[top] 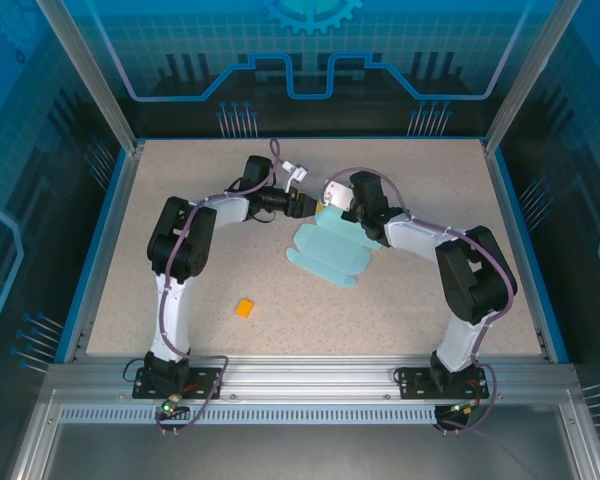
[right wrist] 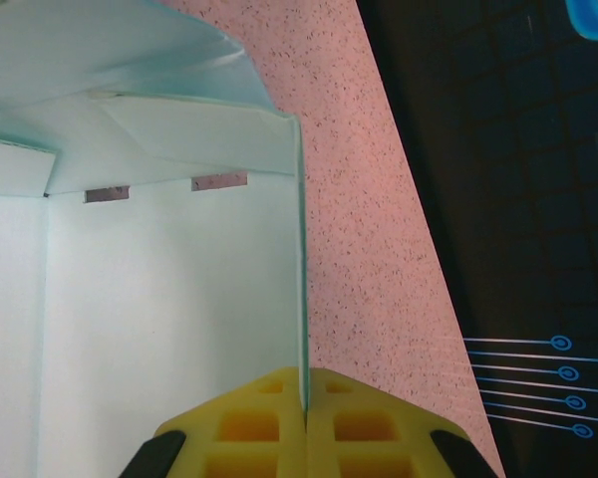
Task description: Fold the paper box
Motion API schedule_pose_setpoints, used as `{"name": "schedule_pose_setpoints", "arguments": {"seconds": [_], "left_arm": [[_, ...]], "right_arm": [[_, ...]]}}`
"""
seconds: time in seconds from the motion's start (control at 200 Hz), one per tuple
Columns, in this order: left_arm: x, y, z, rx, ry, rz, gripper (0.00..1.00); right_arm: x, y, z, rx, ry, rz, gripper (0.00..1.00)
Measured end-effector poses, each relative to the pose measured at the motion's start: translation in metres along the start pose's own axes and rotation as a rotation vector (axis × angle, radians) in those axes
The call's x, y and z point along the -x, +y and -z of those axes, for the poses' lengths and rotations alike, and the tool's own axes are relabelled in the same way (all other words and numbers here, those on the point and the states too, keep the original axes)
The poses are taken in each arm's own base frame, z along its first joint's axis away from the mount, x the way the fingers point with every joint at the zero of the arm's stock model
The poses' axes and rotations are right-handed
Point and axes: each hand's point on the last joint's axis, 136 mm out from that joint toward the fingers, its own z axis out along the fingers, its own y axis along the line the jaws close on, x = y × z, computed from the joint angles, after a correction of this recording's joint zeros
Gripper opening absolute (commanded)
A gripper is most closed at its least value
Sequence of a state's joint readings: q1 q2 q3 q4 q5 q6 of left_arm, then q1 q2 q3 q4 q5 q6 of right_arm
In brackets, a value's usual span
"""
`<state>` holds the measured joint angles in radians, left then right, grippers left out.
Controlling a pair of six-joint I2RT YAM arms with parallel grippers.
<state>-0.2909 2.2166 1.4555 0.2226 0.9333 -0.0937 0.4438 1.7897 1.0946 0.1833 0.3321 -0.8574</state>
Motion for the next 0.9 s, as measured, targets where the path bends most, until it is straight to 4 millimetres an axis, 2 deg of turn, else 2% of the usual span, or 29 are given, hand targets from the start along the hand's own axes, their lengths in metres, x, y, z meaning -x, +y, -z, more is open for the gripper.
{"name": "schedule_pose_setpoints", "arguments": {"seconds": [0.32, 0.52, 0.78, 0.9], "left_arm": [[0.004, 0.001, 0.008, 0.007, -0.015, -0.004, 0.75], [0.01, 0.013, 0.02, 0.046, -0.04, 0.008, 0.78], [0.015, 0.028, 0.037, 0.088, -0.078, 0.039, 0.77], [0.017, 0.037, 0.05, 0.108, -0.113, 0.074, 0.71]], "right_arm": [[-0.001, 0.002, 0.0, 0.01, 0.004, 0.002, 0.0], [-0.001, 0.002, 0.0, 0.01, 0.003, 0.002, 0.0], [-0.001, 0.002, 0.0, 0.011, 0.003, 0.002, 0.0], [-0.001, 0.002, 0.0, 0.011, 0.003, 0.002, 0.0]]}}
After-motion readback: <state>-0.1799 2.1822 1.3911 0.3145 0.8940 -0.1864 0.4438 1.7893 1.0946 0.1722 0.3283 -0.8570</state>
